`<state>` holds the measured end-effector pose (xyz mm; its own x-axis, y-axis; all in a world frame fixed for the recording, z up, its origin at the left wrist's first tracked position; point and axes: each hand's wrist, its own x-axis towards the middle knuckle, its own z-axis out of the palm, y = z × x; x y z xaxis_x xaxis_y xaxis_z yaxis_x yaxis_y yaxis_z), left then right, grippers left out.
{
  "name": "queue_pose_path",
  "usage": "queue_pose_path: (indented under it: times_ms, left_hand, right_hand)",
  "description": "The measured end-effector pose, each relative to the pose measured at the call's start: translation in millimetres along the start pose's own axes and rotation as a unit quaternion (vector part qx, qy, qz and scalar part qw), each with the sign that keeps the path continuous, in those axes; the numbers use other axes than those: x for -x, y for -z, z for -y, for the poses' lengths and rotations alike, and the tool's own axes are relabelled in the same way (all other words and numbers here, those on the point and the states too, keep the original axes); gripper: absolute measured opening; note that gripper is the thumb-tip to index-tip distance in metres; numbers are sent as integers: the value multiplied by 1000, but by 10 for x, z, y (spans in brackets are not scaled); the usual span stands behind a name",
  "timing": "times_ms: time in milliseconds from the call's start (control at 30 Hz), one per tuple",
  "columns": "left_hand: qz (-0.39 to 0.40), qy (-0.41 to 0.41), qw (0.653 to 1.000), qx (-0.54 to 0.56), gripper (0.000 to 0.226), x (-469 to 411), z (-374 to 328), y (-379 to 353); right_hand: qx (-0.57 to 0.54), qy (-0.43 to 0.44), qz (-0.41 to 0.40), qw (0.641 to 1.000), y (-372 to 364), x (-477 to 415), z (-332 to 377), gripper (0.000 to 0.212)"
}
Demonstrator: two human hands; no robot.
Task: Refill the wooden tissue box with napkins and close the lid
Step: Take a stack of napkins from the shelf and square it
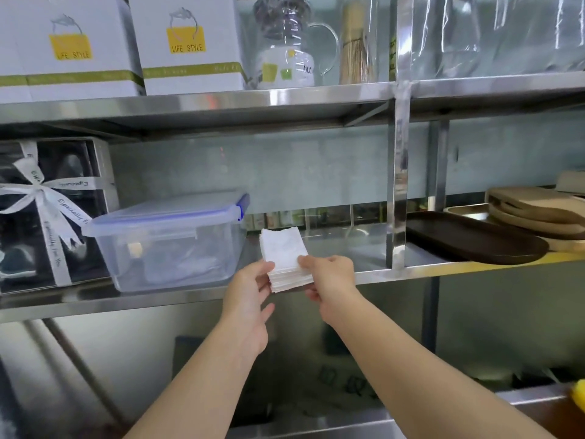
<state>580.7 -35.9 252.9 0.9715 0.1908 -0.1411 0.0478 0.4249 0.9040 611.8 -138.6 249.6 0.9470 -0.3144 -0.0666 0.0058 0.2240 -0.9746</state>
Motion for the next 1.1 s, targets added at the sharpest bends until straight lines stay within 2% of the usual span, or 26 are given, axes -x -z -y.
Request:
queue_pose_path:
  times_ms: [100,167,267,333,533,667,833,1000,1100]
  left_hand:
    - [-1,71,996,56,26,-40,-17,139]
    - [35,132,988,74,46,-71,-29,240]
    - [95,177,977,66,66,-86,-38,347]
    - [112,189,974,48,71,-84,-39,391]
    - [172,212,959,-69,62,30,-43,485]
    - [156,212,948,-182,64,149,-5,527]
    - [159,190,921,-301,46,373,92,550]
    - [148,210,913,-318,39,678,220,600]
    - [139,197,912,-331,34,893,287,636]
  right_hand:
    - [-22,-33,10,999,103,43,18,14]
    - [-34,-60,32,997,200,88,26,9]
    - [-41,-91,79,992,344,114,-12,25]
    - [-44,-99,106,988,427,133,-48,24]
    - [-23,-94,142,985,662,175,-87,8]
    - [39,-95,168,980,783,217,-109,7]
    - [88,-86,171,978,926,346,-152,7]
    - [62,-167,156,972,1177,645,-299,34]
    - [90,-217,154,960,1308,902,-358,29]
